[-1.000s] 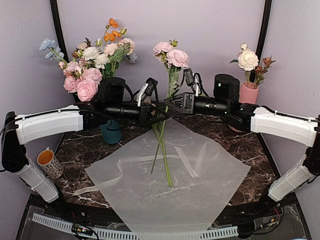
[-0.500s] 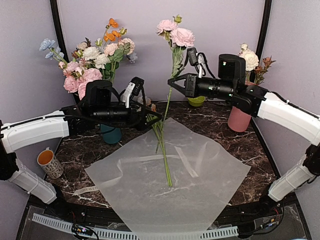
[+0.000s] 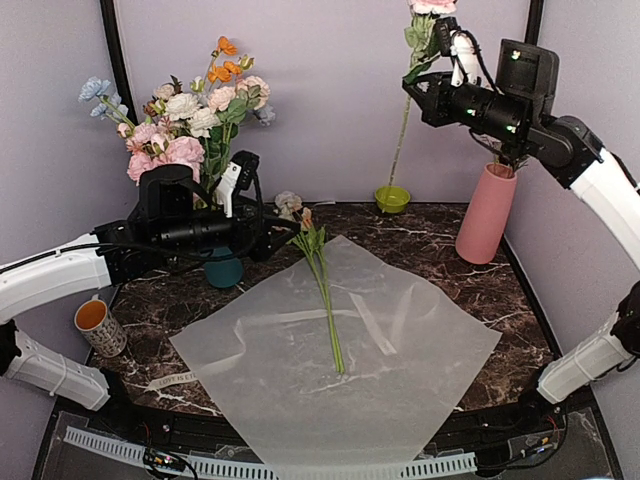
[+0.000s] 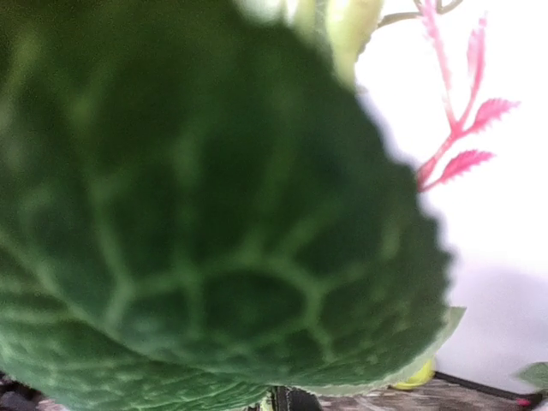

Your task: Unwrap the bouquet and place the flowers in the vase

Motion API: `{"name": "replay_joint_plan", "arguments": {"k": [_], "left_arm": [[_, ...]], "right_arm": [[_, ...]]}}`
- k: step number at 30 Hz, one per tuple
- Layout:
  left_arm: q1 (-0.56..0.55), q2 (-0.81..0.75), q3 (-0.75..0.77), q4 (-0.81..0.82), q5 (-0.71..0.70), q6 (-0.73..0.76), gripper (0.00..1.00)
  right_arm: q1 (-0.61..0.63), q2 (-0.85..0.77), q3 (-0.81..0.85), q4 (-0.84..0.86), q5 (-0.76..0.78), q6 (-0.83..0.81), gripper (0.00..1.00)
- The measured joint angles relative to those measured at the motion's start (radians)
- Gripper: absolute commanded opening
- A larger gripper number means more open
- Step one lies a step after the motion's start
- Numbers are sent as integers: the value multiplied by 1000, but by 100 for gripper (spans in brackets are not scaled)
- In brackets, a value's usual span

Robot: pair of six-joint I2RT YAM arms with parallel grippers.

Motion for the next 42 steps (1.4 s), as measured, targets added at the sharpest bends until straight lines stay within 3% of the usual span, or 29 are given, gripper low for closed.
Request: {"name": "replay_joint_plan", "arguments": {"k": [10,22,42], "left_arm": [[0,30,2,1,62,-12,91],[0,130,56,2,130,-42,87],[0,139,61,1,143,-61,86]], "right_arm": [[-157,-76,117,-183,261,-119,0],[-338,-96,117,-264,329,-135,0],[-580,5,33,101,293,-164,0]]}}
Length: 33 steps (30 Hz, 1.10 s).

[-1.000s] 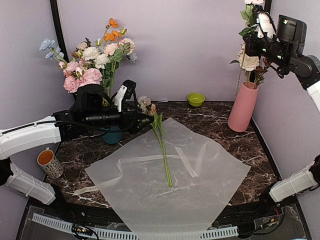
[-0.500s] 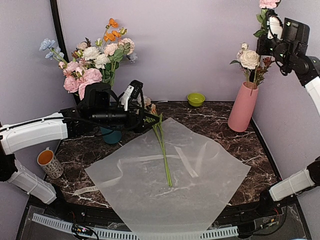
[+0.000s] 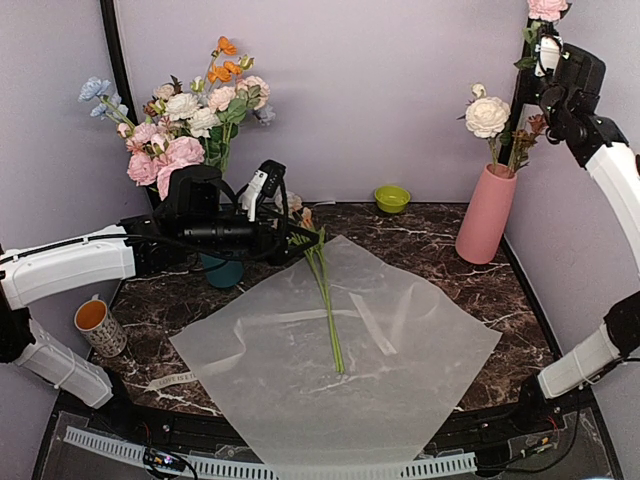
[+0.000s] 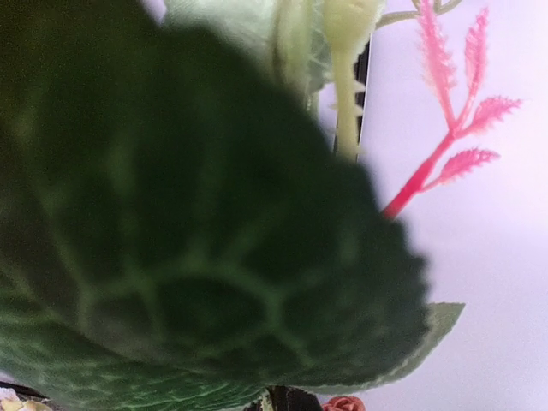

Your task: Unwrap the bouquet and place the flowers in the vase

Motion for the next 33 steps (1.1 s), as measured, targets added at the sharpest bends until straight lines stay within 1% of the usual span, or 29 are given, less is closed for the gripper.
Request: {"name": "replay_joint_plan", "arguments": {"k": [5,8,10,14,18,22,33], "left_arm": [[0,0,0,0,-1,0,86],[0,0,0,-1,-1,0,86],[0,0,0,-1,-1,0,86],[0,0,0,-4,-1,1,86],[0,0,0,-4,-1,1,86],[0,0,0,-4,-1,2,86],[0,0,0,-4,-1,5,86]], "right_arm": [[-10,6,-31,64,0,9,0],[-12,5,-51,85,0,26,16],[-12,1,-79,98,1,43,23],[-13,-22,-169,91,0,84,41],[-13,-43,-230,66,-3,121,51],[-13,-66,-265,34,-7,146,58],[-13,-71,-297,-61,-12,205,60]]}}
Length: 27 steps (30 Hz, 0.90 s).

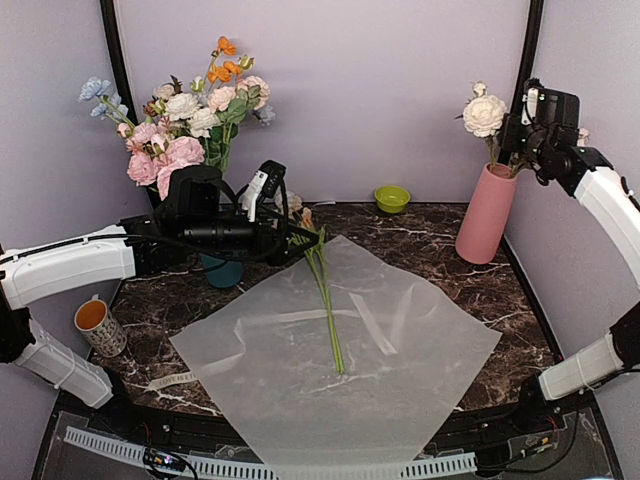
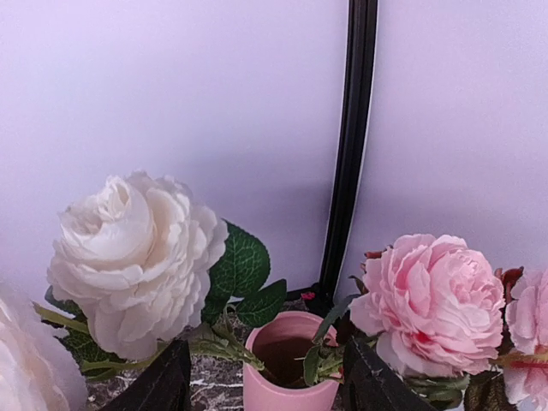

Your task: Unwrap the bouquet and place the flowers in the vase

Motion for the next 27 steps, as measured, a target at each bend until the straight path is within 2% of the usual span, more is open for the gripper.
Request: {"name": "replay_joint_plan", "arguments": {"k": [18,27], "left_arm": [[0,0,0,-64,-55,-43,79],[0,0,0,-100,-61,-77,76]], "right_arm": [[0,-19,-25,-35,-115,31,62],[0,114,103,5,-171,72,62]]}}
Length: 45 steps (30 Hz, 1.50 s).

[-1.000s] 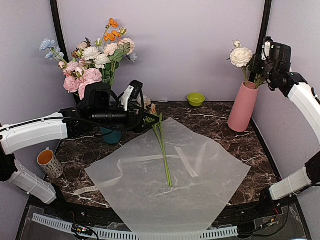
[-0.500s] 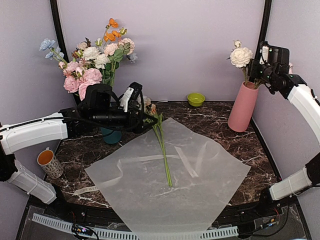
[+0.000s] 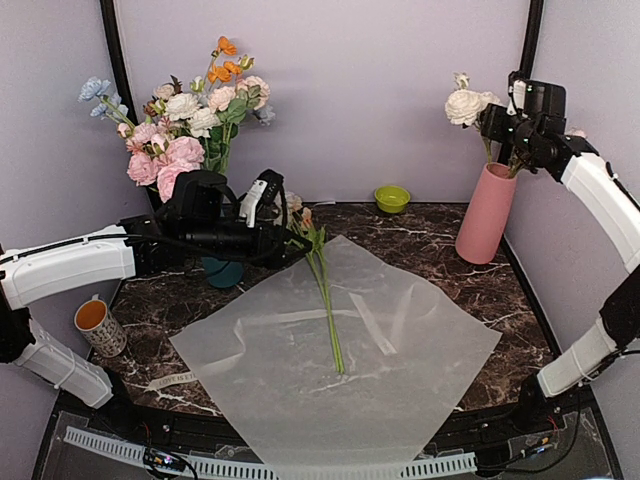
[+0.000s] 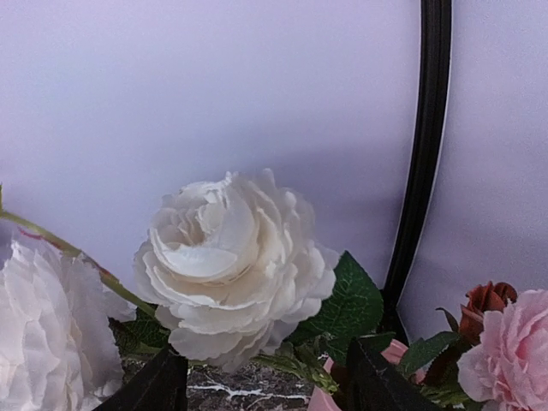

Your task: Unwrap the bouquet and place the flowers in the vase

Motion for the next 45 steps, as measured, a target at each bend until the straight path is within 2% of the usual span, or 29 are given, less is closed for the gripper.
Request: {"name": "replay_joint_plan", "arguments": {"k": [9,16,32,45], "left_arm": [[0,-26,-18,-27,-33,-65,75],[0,-10,-9,-115,-108,-127,75],[0,434,336,-422,-161,-289,67],[0,658,575,-534,-183,-324,45]], "right_arm": [[0,112,67,14,-11,30,63],[0,96,68,0,-5,33,68],[0,-185,-32,-53,-112,-6,74],[0,-479,-204,-98,-199,-33,75]]}}
